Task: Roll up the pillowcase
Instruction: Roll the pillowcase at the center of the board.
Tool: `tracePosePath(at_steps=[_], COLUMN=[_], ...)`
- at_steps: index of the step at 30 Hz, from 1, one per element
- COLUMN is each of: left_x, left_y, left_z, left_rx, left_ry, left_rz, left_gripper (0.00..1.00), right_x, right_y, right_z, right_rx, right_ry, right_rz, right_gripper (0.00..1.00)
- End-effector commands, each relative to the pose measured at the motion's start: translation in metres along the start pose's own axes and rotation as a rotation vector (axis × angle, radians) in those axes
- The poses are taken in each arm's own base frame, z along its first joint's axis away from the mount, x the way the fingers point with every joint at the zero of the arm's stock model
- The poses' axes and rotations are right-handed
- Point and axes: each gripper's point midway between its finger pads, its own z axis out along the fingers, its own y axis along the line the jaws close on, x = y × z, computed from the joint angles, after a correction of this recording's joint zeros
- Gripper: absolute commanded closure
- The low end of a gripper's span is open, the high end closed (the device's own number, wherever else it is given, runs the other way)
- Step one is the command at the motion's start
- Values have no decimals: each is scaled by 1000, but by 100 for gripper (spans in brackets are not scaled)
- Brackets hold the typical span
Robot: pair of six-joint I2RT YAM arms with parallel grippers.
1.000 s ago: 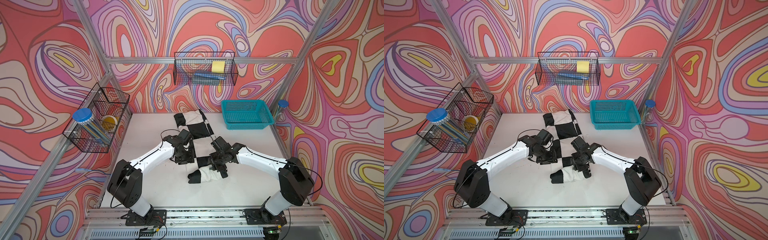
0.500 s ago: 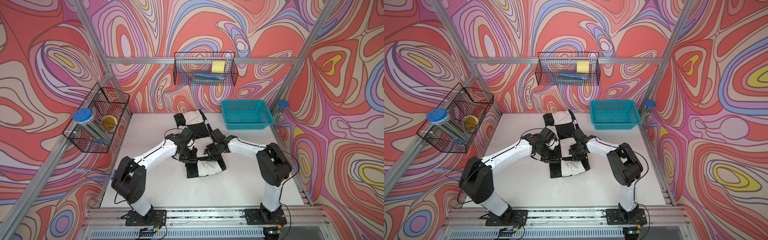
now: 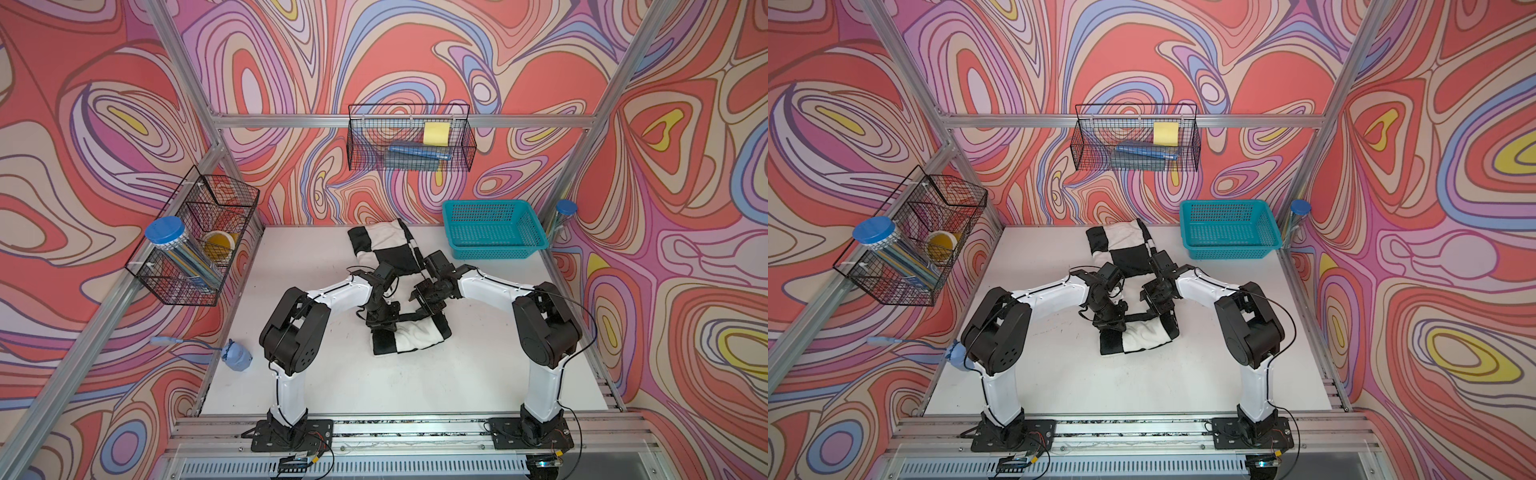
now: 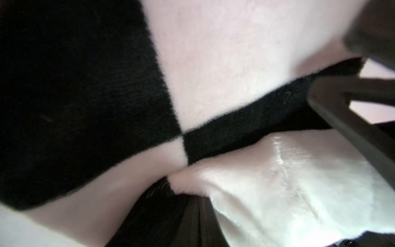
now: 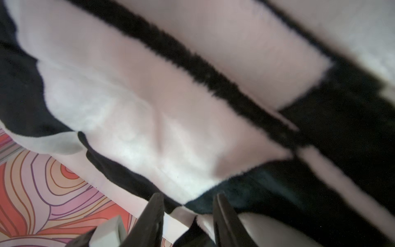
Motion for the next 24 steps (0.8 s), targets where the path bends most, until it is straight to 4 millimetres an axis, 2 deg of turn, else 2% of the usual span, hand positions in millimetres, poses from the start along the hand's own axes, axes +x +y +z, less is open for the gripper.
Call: tracePosePath(at_steps=[1,4,6,9,12,17,20,24], left_x=[-9,-10,-11,-13,-13,-14,-15,-16], left_y=[4,8,10,12,11,6,5,9], left_z=[12,16,17,17,17,14,13,12], left_rx=[-18,-41,-48,-56,-48,-13,4,6], left_ry=[-18,-13,-19,-20,-12,-20,-17,-16], left_rz=[-28,-50,-58,-77,-107,-160,-196,-241], left_gripper=[91,92,93,94,95,98,98,98], right_x=[19,29,44,70,83,90,95,100], right_y=[4,-32,-50,-60,-62,-78,-93,-101], right_z=[-67,-90,-90,-76,-63,-45,-29,-12], right_rx=[-41,-16,3,-5,1,14,22,31], right_ry=[-45,-79,-60,-38,-32,-75,-117,-169], right_rz=[-69,-26,-3,8,25,95,159,192], right_gripper=[50,43,39,36,32,20,19,19])
